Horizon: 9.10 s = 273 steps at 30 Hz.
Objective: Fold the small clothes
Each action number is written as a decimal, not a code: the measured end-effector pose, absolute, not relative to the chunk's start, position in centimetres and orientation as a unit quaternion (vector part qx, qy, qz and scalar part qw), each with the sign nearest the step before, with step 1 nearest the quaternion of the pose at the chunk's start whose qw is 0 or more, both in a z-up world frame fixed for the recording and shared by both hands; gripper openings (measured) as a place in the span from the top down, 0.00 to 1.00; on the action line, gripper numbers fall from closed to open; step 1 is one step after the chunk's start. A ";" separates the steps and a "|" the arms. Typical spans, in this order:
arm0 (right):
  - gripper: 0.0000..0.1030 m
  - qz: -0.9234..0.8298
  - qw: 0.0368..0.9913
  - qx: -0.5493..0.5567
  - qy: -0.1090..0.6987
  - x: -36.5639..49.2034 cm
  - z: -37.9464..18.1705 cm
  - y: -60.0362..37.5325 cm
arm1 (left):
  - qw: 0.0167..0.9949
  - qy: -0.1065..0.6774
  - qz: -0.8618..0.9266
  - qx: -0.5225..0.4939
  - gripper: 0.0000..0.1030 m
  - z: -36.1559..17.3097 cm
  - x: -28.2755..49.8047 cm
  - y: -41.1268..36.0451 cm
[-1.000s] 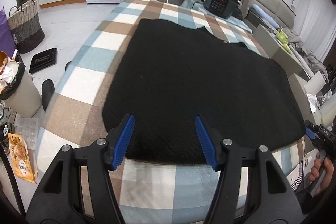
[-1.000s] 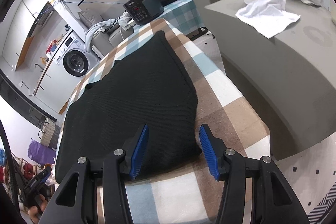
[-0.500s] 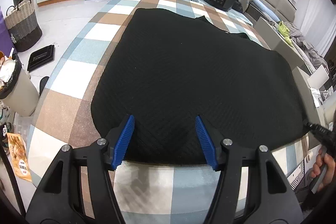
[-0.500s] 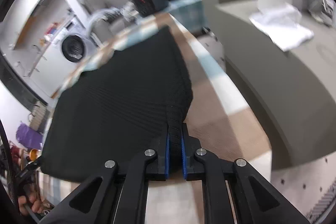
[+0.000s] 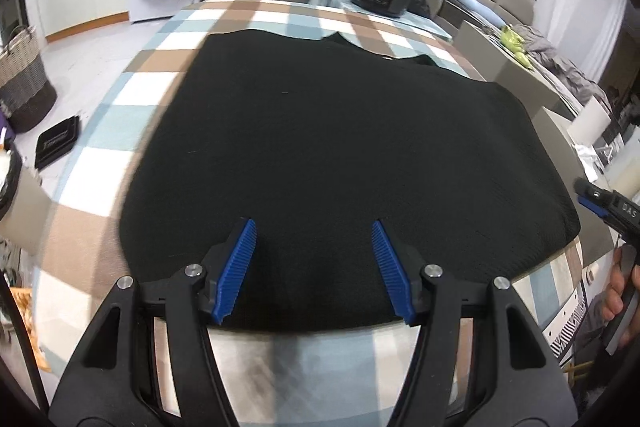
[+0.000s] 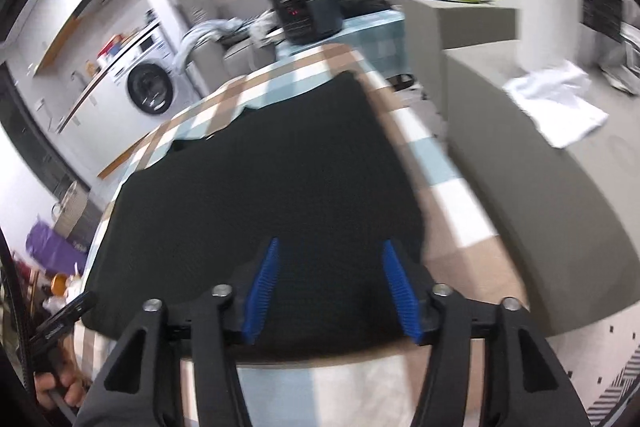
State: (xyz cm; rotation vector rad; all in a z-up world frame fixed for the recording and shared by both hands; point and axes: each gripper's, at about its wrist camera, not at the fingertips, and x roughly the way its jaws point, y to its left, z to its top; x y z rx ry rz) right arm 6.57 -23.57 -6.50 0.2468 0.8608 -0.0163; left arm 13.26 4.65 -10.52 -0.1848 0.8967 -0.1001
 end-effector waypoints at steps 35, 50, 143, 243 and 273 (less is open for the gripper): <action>0.27 0.002 0.874 -0.016 0.486 9.7 -12.5 -17.1 | 0.878 0.462 -0.124 -0.033 0.34 -13.4 18.2 -0.7; 0.23 -0.007 0.876 -0.009 0.482 10.0 -12.4 -16.8 | 0.886 0.456 -0.055 -0.068 0.34 -12.5 15.1 4.1; 0.28 0.059 0.897 0.098 0.426 6.1 -7.1 -17.9 | 0.884 0.427 -0.192 -0.003 0.42 -12.6 13.1 -4.8; 0.81 0.111 0.855 0.160 0.481 7.0 -10.0 -21.3 | 0.883 0.439 -0.165 -0.027 0.41 -11.1 13.4 -4.6; 0.77 0.089 0.852 0.114 0.503 17.6 -9.8 -21.3 | 0.893 0.432 -0.108 -0.059 0.41 -10.9 12.9 -1.7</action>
